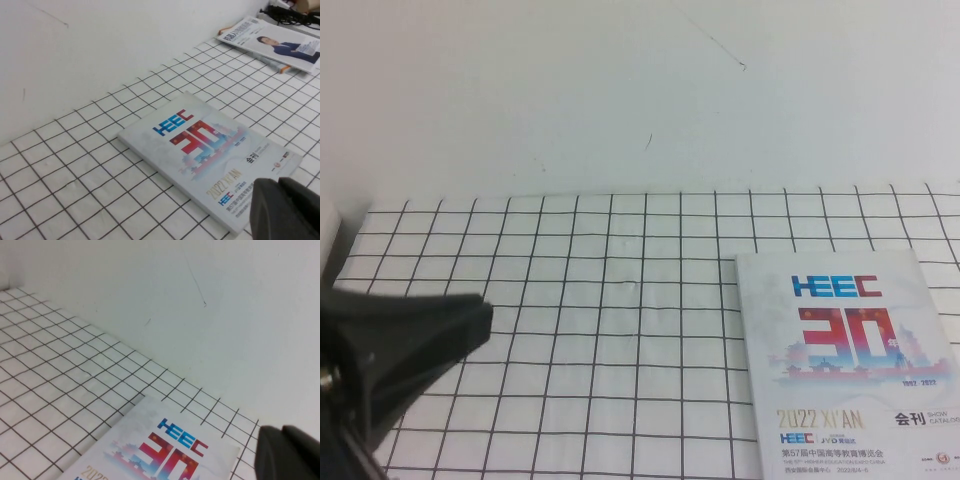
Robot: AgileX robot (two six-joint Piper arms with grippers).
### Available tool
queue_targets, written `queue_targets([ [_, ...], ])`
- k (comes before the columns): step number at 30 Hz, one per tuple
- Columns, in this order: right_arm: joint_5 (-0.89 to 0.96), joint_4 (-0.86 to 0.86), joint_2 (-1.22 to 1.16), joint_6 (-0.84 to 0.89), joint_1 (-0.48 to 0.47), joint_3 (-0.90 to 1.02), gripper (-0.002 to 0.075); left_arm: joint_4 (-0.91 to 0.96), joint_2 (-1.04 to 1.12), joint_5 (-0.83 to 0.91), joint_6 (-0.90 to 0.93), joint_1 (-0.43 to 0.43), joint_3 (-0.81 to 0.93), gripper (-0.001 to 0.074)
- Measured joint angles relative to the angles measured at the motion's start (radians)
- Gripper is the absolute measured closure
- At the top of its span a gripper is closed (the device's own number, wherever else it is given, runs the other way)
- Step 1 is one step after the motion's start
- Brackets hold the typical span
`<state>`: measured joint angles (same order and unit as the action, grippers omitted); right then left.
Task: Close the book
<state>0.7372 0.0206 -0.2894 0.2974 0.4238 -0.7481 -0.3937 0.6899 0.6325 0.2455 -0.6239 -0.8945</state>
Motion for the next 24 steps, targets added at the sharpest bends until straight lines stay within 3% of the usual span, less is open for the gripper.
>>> queue_targets([
  [10, -0.138, 0.009, 0.009, 0.004, 0.000, 0.246, 0.0729, 0.011, -0.157, -0.288, 0.049, 0.000, 0.443, 0.0738],
  [16, -0.150, 0.009, 0.009, 0.004, 0.000, 0.335, 0.0729, 0.011, -0.157, -0.276, 0.053, 0.000, 0.479, 0.0738],
  [24, -0.156, 0.009, 0.009, 0.004, 0.000, 0.432, 0.0729, 0.011, -0.157, -0.128, 0.053, 0.000, 0.479, 0.0738],
])
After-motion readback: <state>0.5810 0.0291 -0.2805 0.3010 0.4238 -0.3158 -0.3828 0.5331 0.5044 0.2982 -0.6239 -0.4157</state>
